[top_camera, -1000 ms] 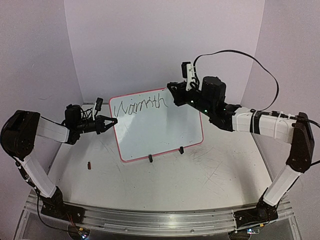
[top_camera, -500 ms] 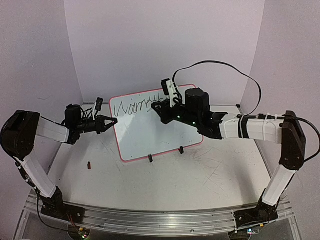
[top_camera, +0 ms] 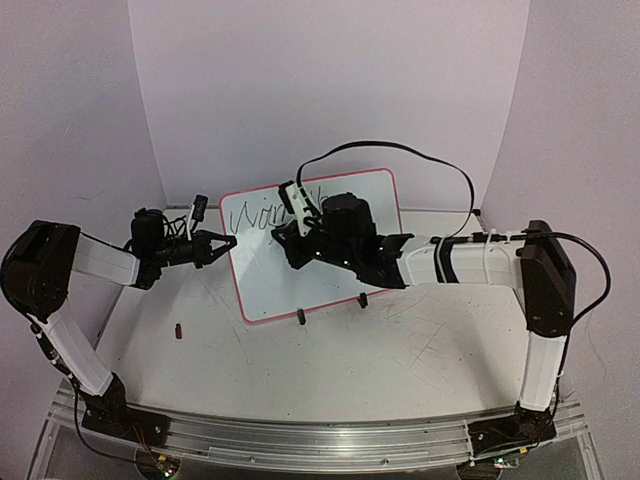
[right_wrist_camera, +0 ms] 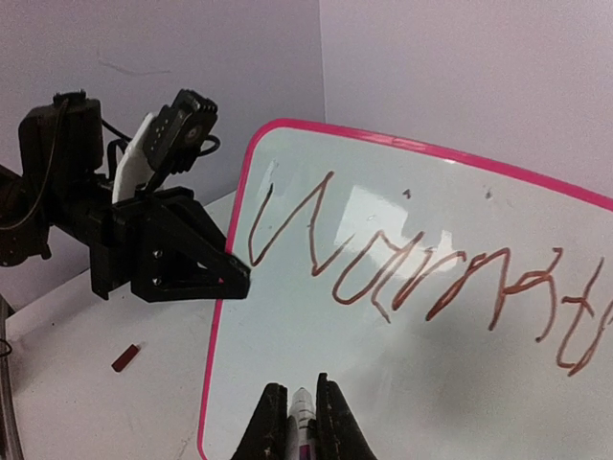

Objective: Write a sentence on the whiteboard

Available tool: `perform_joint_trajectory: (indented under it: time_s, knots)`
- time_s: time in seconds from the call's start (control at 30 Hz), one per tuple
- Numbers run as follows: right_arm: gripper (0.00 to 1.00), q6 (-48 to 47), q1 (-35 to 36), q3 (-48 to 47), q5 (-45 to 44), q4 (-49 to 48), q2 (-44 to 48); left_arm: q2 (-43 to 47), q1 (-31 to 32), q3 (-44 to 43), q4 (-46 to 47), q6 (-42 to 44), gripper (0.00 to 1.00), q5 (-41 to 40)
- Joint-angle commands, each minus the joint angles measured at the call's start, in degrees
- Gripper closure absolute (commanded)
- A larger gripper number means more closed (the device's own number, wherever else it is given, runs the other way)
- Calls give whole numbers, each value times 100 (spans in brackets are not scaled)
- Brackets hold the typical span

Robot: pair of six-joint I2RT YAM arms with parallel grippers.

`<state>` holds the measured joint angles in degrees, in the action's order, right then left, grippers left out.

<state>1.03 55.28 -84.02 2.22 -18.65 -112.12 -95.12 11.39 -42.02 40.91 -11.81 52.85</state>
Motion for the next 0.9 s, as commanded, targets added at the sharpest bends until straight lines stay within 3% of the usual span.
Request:
perform_joint_trajectory:
  time_s: [0.0, 0.5, 0.7, 0.87]
  knots:
    - [100, -369, 147, -578, -41, -93, -353, 16, 87, -88, -243, 645, 100, -649]
    - [100, -607, 377, -1810, -216, 291, -1308, 10, 143, -116, -267, 688, 100, -638]
    - [100, -667, 375, -1692, -582, 283, -1237, -24, 149, -132, -277, 718, 100, -651]
    - [100, -479, 156, -964, -555, 21, -446, -58, 151, -138, -316, 789, 100, -710]
